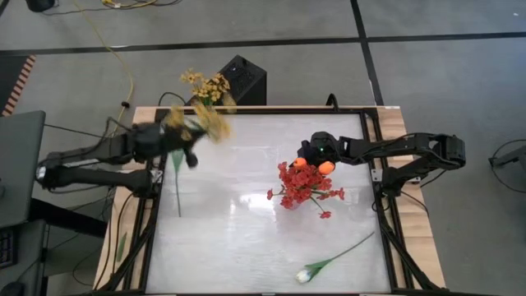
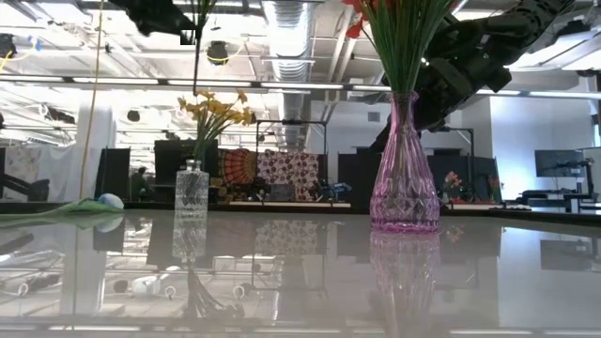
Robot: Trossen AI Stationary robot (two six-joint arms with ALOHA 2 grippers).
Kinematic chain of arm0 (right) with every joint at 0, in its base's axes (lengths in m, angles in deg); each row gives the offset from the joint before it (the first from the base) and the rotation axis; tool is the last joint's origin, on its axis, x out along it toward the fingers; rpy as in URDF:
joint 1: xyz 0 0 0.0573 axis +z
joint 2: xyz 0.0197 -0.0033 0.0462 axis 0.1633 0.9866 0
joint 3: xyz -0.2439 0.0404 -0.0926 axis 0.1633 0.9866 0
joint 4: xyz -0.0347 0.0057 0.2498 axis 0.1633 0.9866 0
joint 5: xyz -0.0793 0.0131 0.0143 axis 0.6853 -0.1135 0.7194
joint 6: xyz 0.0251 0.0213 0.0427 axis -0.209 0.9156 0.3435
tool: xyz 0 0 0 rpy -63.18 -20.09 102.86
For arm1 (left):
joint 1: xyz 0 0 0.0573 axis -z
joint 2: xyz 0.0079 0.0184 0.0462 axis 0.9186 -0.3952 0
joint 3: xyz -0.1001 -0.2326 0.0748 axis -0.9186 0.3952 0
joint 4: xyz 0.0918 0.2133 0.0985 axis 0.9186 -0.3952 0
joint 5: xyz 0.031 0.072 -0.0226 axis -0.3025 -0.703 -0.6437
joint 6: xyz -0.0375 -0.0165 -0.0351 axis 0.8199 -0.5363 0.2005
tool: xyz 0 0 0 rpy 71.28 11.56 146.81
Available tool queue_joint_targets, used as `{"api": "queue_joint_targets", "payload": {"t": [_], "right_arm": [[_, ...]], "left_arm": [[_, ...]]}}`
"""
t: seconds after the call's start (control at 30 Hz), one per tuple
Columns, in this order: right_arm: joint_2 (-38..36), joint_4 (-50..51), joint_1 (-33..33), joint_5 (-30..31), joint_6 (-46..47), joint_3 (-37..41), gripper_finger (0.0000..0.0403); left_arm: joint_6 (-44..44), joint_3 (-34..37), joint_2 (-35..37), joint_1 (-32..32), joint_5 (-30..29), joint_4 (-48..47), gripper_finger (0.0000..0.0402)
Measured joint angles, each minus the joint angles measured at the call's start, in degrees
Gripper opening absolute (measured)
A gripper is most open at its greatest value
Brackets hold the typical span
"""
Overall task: Sort flowers into vase by color
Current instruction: Put the yellow flowers into the transparent vase
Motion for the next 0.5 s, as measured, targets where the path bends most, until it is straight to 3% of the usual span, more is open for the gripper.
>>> {"api": "queue_joint_targets", "payload": {"t": [0.17,0.33,0.5], "right_arm": [[0.0,0.2,0.1,0.0,3.1,0.0,0.0228],[0.0,1.0,1.6,0.0,3.7,0.0,0.0228],[0.0,0.9,3.3,0.0,3.7,0.0,0.0228]], "left_arm": [[7.3,2.2,2.4,-9.3,-1.8,3.5,0.0002],[10.4,10.7,3.6,-16.7,1.3,17.8,0.0002],[10.2,20.1,3.6,-23.2,-0.5,31.3,0.0002]]}}
